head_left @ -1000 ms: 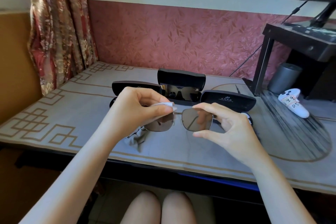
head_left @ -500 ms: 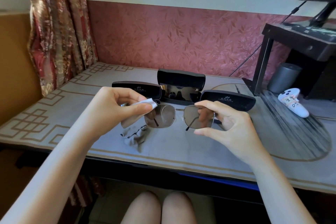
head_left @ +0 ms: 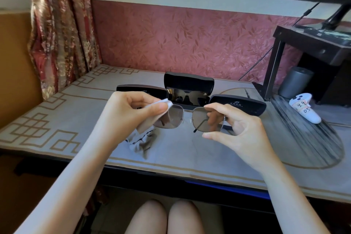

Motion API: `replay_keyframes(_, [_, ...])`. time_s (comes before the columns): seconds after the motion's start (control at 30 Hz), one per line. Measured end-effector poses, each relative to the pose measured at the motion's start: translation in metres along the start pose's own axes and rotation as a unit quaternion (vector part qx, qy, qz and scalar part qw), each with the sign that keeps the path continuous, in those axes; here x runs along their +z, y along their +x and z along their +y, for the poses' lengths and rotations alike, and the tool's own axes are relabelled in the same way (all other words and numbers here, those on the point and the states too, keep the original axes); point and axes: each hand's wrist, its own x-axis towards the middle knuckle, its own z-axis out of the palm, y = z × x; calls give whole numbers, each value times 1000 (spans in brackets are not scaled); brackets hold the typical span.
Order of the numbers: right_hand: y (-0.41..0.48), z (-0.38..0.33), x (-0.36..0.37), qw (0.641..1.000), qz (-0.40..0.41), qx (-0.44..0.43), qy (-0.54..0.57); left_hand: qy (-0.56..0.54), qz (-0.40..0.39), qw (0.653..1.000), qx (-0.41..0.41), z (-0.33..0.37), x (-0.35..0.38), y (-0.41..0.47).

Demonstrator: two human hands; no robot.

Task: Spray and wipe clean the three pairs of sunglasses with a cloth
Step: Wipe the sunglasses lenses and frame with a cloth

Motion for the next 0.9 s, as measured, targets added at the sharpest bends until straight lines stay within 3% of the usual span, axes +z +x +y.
replay_keyframes(0.33, [-4,6,-4,999,37,22,14,-63,149,987,-11,-19,-20,-7])
replay_keyframes(0.6, [-2,5,9,1000,26,6,-15,-228,119,956,-143,-27,15,-30])
replay_keyframes(0.9, [-4,6,20,991,37,22,-129,-241,102,959,-112,-18,32,-33])
